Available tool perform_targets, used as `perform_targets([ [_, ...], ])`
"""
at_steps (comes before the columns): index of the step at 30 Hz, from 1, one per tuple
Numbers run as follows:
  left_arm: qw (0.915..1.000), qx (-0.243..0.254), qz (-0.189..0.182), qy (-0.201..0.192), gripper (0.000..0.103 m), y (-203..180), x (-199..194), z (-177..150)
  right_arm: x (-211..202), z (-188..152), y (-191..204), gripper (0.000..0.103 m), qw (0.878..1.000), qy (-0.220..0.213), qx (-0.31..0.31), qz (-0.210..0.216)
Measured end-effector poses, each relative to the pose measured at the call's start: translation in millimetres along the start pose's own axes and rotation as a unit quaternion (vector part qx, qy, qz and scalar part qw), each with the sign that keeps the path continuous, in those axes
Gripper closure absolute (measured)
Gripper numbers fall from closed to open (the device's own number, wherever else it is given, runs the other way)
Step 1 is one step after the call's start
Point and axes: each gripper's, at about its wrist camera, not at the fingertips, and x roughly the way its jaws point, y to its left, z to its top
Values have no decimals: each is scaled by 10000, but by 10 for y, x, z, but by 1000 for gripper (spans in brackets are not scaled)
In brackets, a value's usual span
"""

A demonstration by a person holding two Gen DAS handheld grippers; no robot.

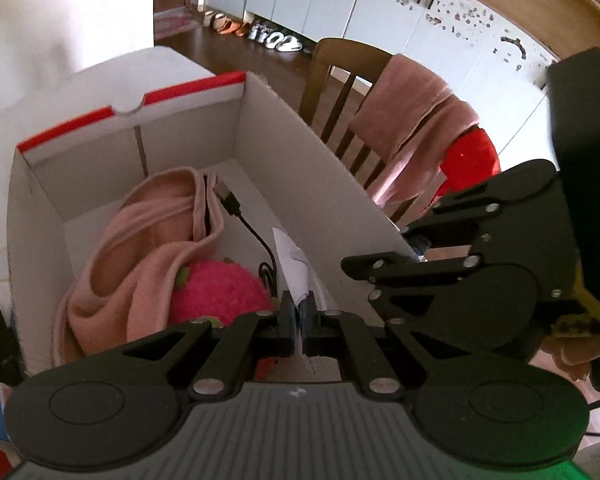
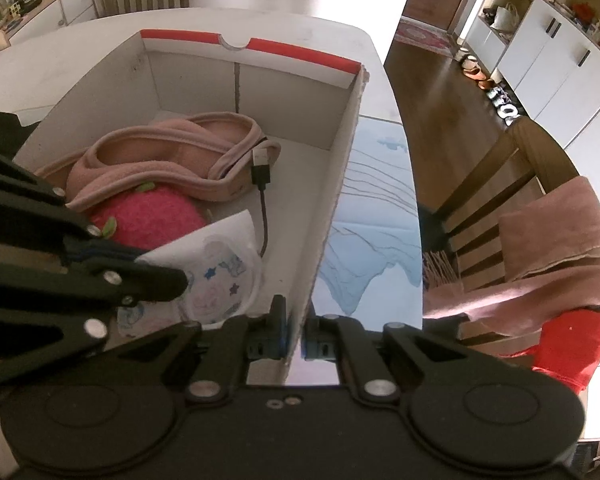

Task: Organize objects
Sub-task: 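Carry the white packet with the left gripper into the box and release, then return the left gripper to the pile and grasp the cartoon-face plush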

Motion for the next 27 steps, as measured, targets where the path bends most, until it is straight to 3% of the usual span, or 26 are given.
perform_targets([
  [11, 9999, -75, 1, 102, 93, 120, -8, -56, 1, 10, 9, 98, 10000, 26, -22, -28],
  [20, 10000, -5, -62, 11, 70, 89, -133, -132, 0, 8, 14, 98, 10000, 40, -53, -40],
  [22, 10000, 38, -36, -76, 56, 60, -193, -162, 0, 5, 15, 98, 10000, 38, -53, -50],
  [27, 9989, -21, 43, -467, 51, 80, -501, -246, 0, 7, 16, 98, 10000, 50, -59, -57],
])
